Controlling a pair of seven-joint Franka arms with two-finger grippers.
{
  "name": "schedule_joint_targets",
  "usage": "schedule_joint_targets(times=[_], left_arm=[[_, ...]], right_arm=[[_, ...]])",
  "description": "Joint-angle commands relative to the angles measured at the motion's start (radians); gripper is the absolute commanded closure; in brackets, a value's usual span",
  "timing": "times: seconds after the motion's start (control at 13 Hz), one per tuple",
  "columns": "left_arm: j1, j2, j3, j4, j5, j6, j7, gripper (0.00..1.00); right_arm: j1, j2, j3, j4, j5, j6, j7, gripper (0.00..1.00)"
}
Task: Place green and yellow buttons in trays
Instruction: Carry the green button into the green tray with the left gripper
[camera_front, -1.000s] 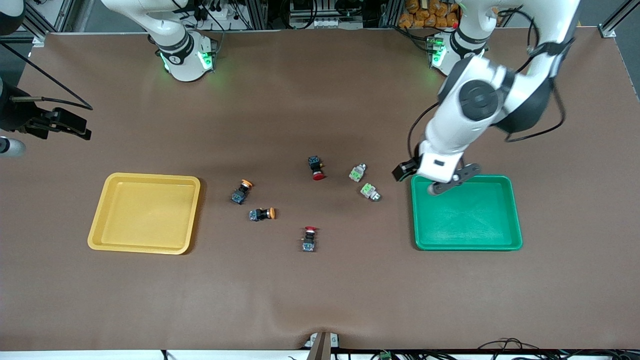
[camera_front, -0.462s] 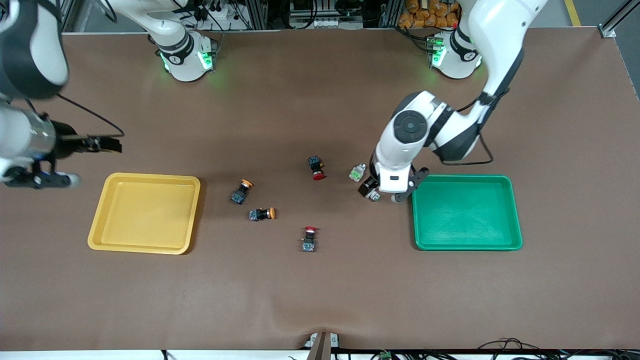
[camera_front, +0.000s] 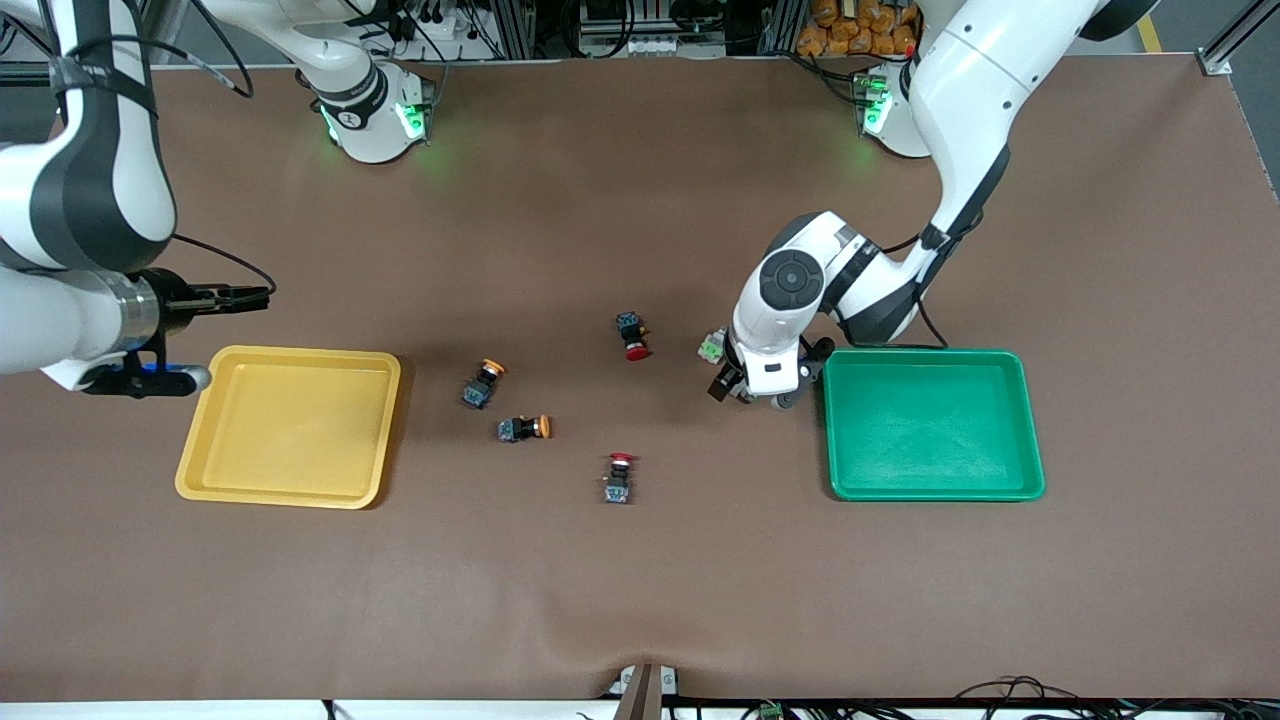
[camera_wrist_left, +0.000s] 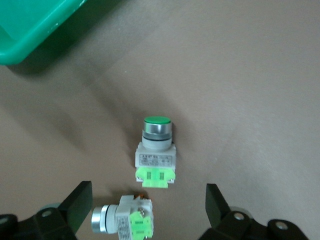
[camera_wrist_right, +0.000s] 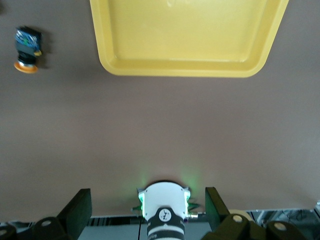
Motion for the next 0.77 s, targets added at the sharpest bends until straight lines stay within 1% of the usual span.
schedule_joint_targets(times=[0.0,0.08,0.15,0.31,0.38,0.46,0.54,0.62,0.69], left_arm=[[0.002,0.033,0.001,0.008,0.027,0.028,-0.073,0.0],[0.002,0.044,0.001,0.01,0.027,0.029,-0.079,0.01],[0.0,0.045,0.001,0.01,0.027,0.032,-0.081,0.07],[0.002,0.058,0.001,0.01,0.029,0.046,-0.079,0.18],[0.005,0.059,0.001,0.01,0.029,0.058,-0.079,0.31],[0.004,0.062,0.001,0.01,0.03,0.063,-0.078,0.47],[0.01,0.065,0.001,0.01,0.056,0.063,-0.061,0.75],[0.016,0.065,0.001,0.01,0.103,0.063,-0.064,0.98],[0.02,0.064,0.001,0.011,0.125,0.06,-0.057,1.0]], right_arm=[[0.019,0.03,-0.005,0.036,-0.006,-0.033,0.07,0.0],[0.018,0.029,-0.005,0.036,0.002,-0.025,0.154,0.0],[0.019,0.029,-0.005,0.036,0.008,-0.017,0.227,0.0],[0.023,0.029,-0.004,0.036,0.017,0.015,0.281,0.0],[0.018,0.029,-0.004,0.025,0.048,0.048,0.308,0.0],[0.019,0.029,-0.004,0.008,0.074,0.087,0.345,0.0],[0.021,0.024,-0.004,-0.015,0.074,0.122,0.356,0.0],[0.021,0.018,-0.004,-0.033,0.075,0.145,0.356,0.0],[0.021,0.012,-0.002,-0.053,0.077,0.173,0.358,0.0]])
